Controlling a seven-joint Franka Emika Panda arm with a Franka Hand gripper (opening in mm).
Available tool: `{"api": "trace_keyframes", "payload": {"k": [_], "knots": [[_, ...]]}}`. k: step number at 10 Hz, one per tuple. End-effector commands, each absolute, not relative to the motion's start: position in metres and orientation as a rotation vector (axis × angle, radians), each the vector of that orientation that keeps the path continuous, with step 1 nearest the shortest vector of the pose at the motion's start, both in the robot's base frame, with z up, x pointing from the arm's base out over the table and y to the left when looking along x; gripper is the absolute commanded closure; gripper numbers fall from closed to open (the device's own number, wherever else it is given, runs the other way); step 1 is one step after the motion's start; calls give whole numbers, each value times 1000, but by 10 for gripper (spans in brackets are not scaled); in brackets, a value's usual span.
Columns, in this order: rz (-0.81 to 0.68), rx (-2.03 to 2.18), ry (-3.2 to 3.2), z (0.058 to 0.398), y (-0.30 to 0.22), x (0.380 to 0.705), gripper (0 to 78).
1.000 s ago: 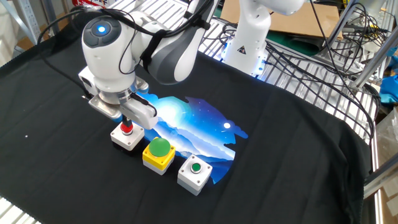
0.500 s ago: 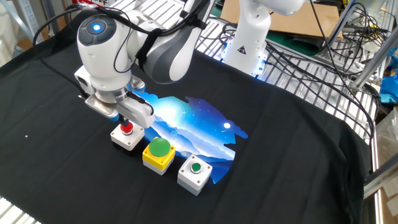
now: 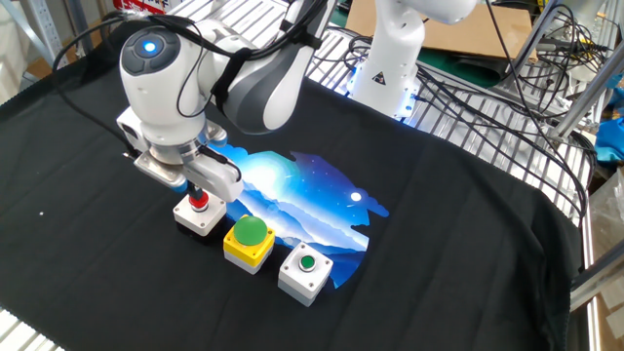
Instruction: Press three buttons from left to right in sequence
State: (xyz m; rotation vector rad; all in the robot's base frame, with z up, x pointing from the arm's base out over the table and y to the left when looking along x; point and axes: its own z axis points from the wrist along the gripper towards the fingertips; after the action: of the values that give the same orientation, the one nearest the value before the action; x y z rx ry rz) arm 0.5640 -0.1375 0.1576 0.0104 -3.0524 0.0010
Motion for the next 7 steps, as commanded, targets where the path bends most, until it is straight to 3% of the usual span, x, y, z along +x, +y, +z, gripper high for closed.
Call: {"api": "trace_keyframes", "payload": {"k": [1, 7], "knots": [[-2, 11, -3056, 157, -137, 565, 776], [-4, 10, -3057, 153, -137, 564, 776]]}}
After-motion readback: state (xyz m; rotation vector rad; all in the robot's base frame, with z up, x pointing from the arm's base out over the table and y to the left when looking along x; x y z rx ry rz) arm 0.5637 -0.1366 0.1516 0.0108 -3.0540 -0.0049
